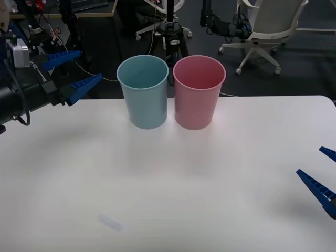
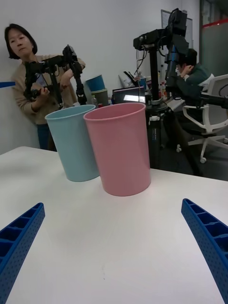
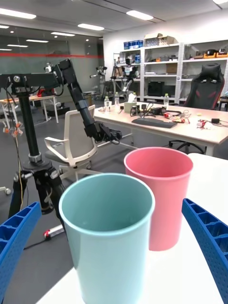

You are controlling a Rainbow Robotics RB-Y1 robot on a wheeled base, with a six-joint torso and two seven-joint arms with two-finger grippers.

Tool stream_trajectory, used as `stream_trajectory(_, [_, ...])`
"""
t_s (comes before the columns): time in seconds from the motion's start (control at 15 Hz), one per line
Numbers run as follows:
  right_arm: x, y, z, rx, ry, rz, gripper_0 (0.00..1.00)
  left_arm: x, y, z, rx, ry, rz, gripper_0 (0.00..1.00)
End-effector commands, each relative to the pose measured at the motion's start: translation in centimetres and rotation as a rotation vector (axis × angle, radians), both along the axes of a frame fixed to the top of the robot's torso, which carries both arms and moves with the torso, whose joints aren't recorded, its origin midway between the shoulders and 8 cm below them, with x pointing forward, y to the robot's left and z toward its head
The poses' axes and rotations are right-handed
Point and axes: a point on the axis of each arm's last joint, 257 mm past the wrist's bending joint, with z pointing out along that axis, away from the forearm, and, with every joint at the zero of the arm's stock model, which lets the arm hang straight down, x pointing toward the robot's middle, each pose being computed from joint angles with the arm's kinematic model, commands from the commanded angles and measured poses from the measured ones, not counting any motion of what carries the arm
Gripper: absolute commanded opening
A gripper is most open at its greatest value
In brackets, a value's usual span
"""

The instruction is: Grasp the object on the table and drop it into the matching bin: aluminum can to the light blue bin, PET bottle to the pink bin.

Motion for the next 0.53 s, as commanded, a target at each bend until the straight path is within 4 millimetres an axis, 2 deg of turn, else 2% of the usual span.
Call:
stream_trajectory(0.07, [0.0,0.0,0.0,0.000,0.000,0.000,1.00,-3.0,1.4,-2.3,-0.010,0.032,0.017,1.00])
stream_trajectory(0.2, [0.0,0.0,0.0,0.000,0.000,0.000,1.00,-5.2,2.2,-3.7,-0.004,0.051,0.016,1.00])
stream_trajectory(0.53, [0.0,0.0,0.0,0.000,0.000,0.000,1.00,-8.8,4.5,-6.3,0.016,0.063,0.006,1.00])
